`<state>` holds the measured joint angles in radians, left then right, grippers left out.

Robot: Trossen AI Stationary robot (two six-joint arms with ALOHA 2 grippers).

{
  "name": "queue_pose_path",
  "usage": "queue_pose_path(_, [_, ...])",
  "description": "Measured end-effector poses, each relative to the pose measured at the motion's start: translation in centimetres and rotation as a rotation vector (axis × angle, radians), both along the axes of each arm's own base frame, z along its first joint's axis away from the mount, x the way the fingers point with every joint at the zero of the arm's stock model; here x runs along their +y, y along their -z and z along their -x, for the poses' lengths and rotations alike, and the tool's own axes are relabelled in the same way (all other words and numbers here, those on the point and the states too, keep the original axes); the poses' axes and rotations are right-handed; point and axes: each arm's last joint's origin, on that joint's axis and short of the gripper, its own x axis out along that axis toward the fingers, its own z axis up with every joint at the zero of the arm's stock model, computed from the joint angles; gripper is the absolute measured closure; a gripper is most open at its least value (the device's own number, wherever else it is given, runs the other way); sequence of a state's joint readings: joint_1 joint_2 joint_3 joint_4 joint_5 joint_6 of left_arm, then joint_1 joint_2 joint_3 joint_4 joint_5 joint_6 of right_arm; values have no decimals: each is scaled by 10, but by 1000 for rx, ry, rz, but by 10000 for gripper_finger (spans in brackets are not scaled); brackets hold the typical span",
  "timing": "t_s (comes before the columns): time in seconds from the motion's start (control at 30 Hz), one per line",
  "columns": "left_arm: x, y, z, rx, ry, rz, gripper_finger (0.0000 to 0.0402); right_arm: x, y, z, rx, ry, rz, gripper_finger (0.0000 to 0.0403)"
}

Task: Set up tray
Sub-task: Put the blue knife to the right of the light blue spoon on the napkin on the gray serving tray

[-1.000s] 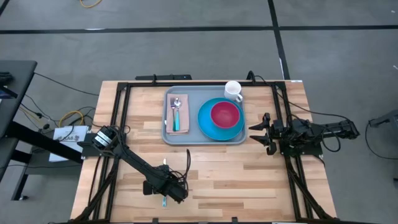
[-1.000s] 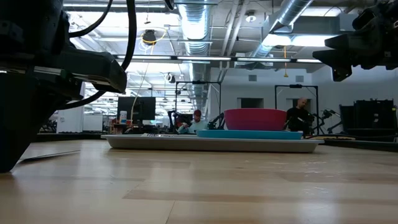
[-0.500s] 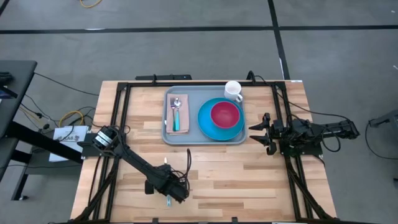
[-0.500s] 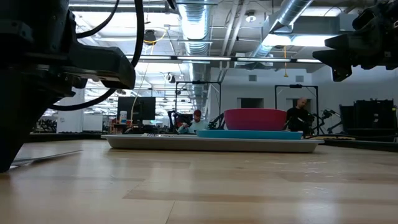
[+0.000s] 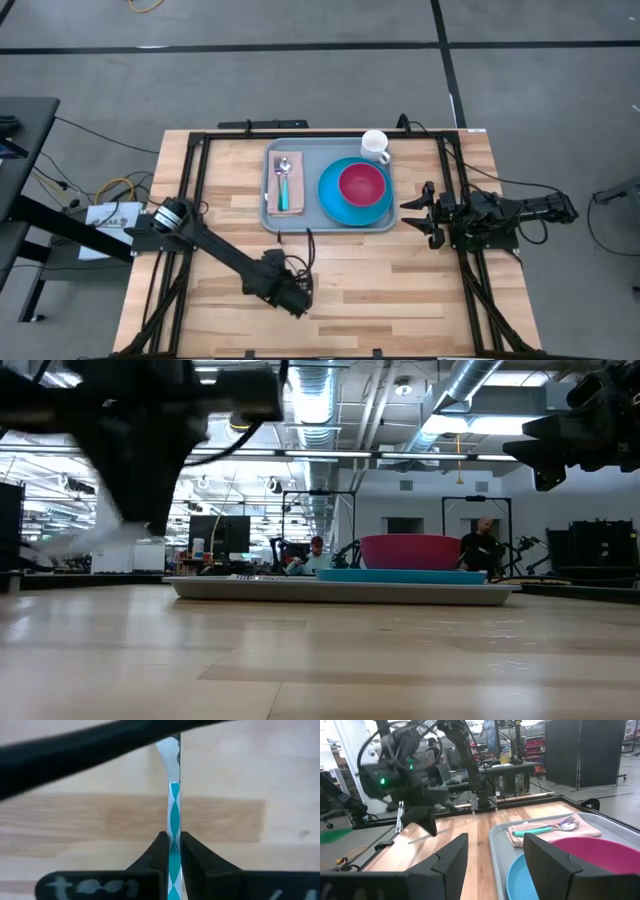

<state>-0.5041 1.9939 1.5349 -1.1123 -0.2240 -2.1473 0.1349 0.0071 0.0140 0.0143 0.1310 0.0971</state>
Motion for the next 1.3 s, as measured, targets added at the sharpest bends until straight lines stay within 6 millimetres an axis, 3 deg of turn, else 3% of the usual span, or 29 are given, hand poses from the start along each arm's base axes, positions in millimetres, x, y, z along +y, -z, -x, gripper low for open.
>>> queue_pose_path(0.2, [27, -42, -10, 10, 19, -132, 392, 0, 0, 0, 0, -1, 0, 221])
queue_pose_path(0.37, [70, -56, -24, 76, 73, -175, 392, 0, 0, 0, 0, -1, 0, 221])
queue_pose_path(0.7, [184, -57, -48, 124, 154, -201, 392, 0, 0, 0, 0, -1, 0, 221])
queue_pose_path(1.0, [280, -57, -44, 95, 108, -159, 392, 0, 0, 0, 0, -1, 0, 221])
queue_pose_path(1.1, [303, -56, -44, 31, 92, -136, 392, 0, 0, 0, 0, 0, 0, 221])
queue_pose_path(1.3, [324, -28, -48, 53, 108, -9, 392, 0, 0, 0, 0, -1, 0, 221])
